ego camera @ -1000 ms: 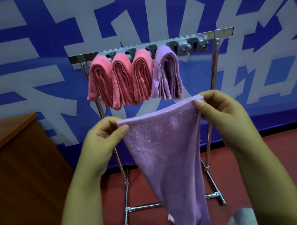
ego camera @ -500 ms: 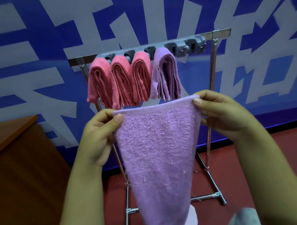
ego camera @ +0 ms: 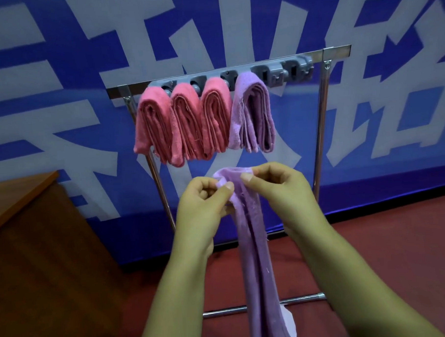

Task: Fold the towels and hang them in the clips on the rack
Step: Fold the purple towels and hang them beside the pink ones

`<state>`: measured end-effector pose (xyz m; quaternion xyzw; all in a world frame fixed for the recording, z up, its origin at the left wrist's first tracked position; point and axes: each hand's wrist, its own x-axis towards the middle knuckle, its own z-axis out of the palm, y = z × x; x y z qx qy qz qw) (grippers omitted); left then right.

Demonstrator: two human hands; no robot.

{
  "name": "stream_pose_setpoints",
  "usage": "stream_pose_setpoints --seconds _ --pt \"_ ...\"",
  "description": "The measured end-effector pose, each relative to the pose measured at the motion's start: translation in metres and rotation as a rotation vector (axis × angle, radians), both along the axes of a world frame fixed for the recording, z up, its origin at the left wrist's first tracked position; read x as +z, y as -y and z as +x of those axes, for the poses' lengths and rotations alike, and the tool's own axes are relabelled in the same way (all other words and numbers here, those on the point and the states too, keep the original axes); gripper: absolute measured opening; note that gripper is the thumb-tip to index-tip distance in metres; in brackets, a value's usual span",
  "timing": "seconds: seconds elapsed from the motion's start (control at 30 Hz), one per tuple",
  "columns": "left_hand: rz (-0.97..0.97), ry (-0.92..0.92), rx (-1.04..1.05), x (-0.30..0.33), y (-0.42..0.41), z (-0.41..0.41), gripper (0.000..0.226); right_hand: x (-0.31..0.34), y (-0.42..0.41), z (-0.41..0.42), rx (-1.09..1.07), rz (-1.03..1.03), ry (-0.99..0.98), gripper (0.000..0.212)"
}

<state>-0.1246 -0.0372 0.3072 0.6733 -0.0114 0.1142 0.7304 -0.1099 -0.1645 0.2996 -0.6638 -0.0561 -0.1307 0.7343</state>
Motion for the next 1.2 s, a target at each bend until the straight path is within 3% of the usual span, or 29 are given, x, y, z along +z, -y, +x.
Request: stream_pose_setpoints --seconds 0.37,0.63,0.9,1.07,1.2 --pt "0.118 0.128 -0.023 0.013 0.007 -0.025 0.005 0.013 0.010 -0.023 0.148 0.059 0.038 0.008" --pt "0.257 0.207 -0.027 0.015 0.005 -0.035 0.021 0.016 0.016 -0.029 0.208 0.046 0.051 0.008" --pt "0.260 0.201 -0.048 0.015 0.005 -0.037 0.032 0.014 0.020 -0.030 0.140 -0.160 0.118 0.017" --pt "0.260 0.219 -0.132 0.016 0.001 -0.037 0.038 0.010 0.020 -0.025 0.063 -0.240 0.156 0.010" --pt "0.409 0.386 0.054 0.013 -0.009 -0.034 0.021 0.009 0.019 -0.026 0.099 -0.235 0.179 0.008"
